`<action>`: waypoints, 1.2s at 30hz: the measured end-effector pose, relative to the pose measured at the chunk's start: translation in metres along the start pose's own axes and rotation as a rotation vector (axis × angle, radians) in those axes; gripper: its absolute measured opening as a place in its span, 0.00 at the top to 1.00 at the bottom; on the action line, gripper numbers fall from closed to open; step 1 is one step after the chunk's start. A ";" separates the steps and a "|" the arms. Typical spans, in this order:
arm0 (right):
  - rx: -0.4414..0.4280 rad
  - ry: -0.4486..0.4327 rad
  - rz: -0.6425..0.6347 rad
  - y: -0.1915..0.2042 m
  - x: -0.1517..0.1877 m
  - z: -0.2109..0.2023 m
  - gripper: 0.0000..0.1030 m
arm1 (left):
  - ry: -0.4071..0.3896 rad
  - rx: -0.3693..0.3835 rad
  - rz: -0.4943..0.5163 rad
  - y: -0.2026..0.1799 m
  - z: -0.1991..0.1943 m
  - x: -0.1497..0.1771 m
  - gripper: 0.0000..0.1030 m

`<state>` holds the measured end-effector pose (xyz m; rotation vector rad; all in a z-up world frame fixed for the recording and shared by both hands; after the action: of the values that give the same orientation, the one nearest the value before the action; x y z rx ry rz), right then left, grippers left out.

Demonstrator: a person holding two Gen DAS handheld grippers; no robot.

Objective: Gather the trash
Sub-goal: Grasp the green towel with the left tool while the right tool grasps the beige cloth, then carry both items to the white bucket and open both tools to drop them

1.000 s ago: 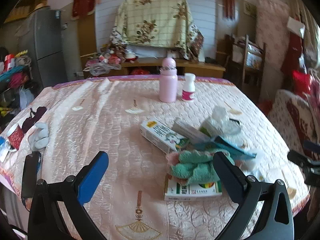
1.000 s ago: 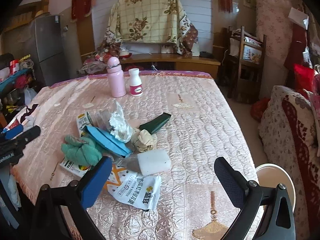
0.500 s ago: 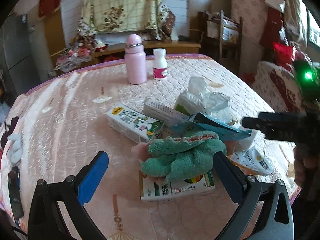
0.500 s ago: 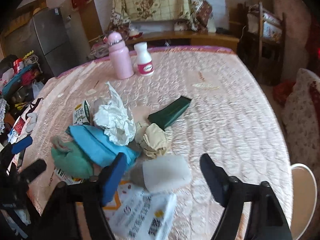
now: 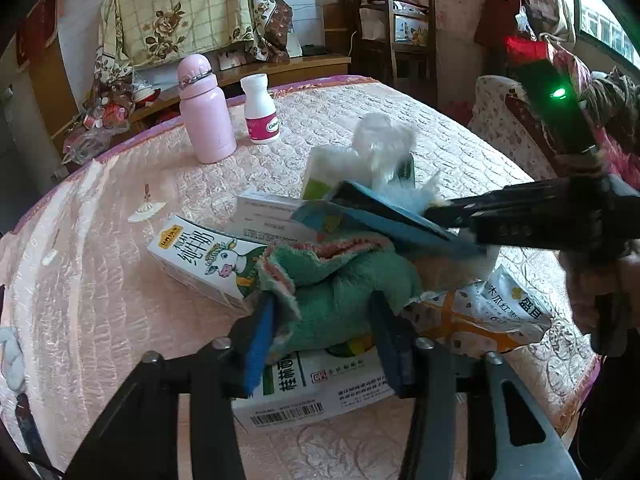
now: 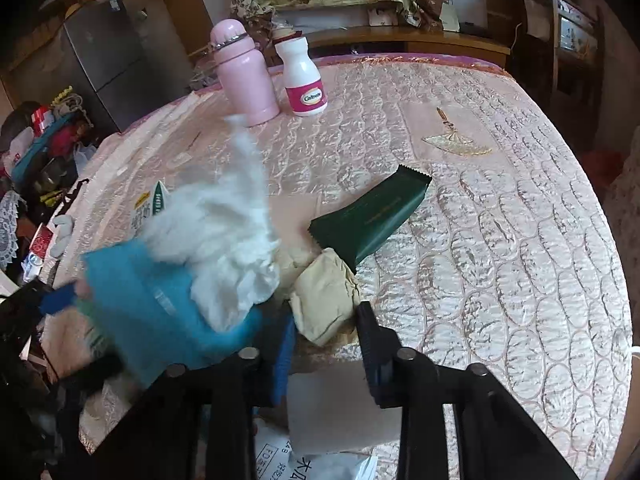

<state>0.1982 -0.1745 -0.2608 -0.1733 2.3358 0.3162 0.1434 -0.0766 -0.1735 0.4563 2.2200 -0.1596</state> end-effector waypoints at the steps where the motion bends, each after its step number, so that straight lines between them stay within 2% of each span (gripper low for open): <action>1: -0.006 -0.017 0.011 -0.001 -0.002 -0.008 0.77 | 0.001 -0.002 0.003 0.000 -0.002 0.000 0.87; 2: -0.009 -0.030 0.019 -0.003 -0.004 -0.014 0.79 | 0.003 0.001 -0.003 0.000 -0.005 0.000 0.95; 4: -0.007 -0.059 0.030 -0.007 -0.008 -0.029 0.81 | 0.000 0.047 -0.051 0.002 -0.016 -0.004 0.94; 8: -0.010 -0.110 0.058 -0.020 -0.011 -0.062 0.83 | -0.038 0.050 -0.076 0.006 -0.039 -0.014 0.95; 13: 0.002 -0.166 0.095 -0.039 -0.014 -0.101 0.83 | -0.069 0.018 -0.020 0.002 -0.048 -0.023 0.93; 14: 0.006 -0.171 0.104 -0.043 -0.014 -0.107 0.83 | -0.063 0.023 -0.018 0.000 -0.045 -0.023 0.88; 15: 0.010 -0.174 0.112 -0.048 -0.012 -0.113 0.83 | -0.049 0.042 -0.024 -0.004 -0.041 -0.021 0.67; 16: 0.013 -0.177 0.120 -0.051 -0.010 -0.119 0.83 | -0.042 0.053 -0.035 -0.005 -0.036 -0.019 0.36; 17: 0.016 -0.179 0.125 -0.054 -0.009 -0.123 0.83 | -0.047 0.051 -0.048 -0.004 -0.033 -0.019 0.24; 18: 0.019 -0.179 0.128 -0.056 -0.008 -0.125 0.83 | -0.069 0.041 -0.059 -0.002 -0.030 -0.020 0.20; 20: 0.013 -0.179 0.132 -0.059 -0.004 -0.132 0.83 | -0.077 0.025 -0.038 -0.001 -0.022 -0.019 0.20; 25: 0.011 -0.176 0.137 -0.061 0.002 -0.135 0.83 | 0.038 -0.008 0.095 -0.007 0.017 -0.003 0.20; 26: 0.010 -0.176 0.139 -0.060 0.002 -0.134 0.83 | 0.058 -0.012 0.107 -0.008 0.022 0.000 0.20; 27: 0.008 -0.176 0.140 -0.059 0.002 -0.134 0.83 | 0.074 0.008 0.106 -0.011 0.027 0.003 0.33; 28: 0.007 -0.178 0.141 -0.059 0.002 -0.133 0.83 | 0.090 0.039 0.092 -0.013 0.030 0.005 0.63; 30: 0.006 -0.178 0.142 -0.057 0.003 -0.132 0.83 | 0.102 0.056 0.065 -0.012 0.029 0.006 0.75; 31: 0.006 -0.179 0.141 -0.057 0.004 -0.132 0.83 | 0.098 0.060 0.066 -0.012 0.027 0.006 0.92; 33: 0.007 -0.182 0.140 -0.056 0.004 -0.135 0.83 | 0.097 0.066 0.052 -0.009 0.021 0.005 0.93; 36: 0.003 -0.192 0.142 -0.057 0.004 -0.141 0.83 | 0.083 0.128 -0.030 -0.007 0.002 -0.001 0.94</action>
<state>0.1120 -0.2683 -0.1774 0.0249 2.1619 0.3820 0.1425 -0.0833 -0.1741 0.5072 2.3072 -0.3046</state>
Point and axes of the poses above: each gripper's, at about its wrist camera, not at the fingertips, and z roughly the way its jaws point, y to its left, x to its underside, the point moved 10 cm from there along z, roughly the way its jaws point, and after that the axes turned 11 degrees about -y, right-handed, at the moved point
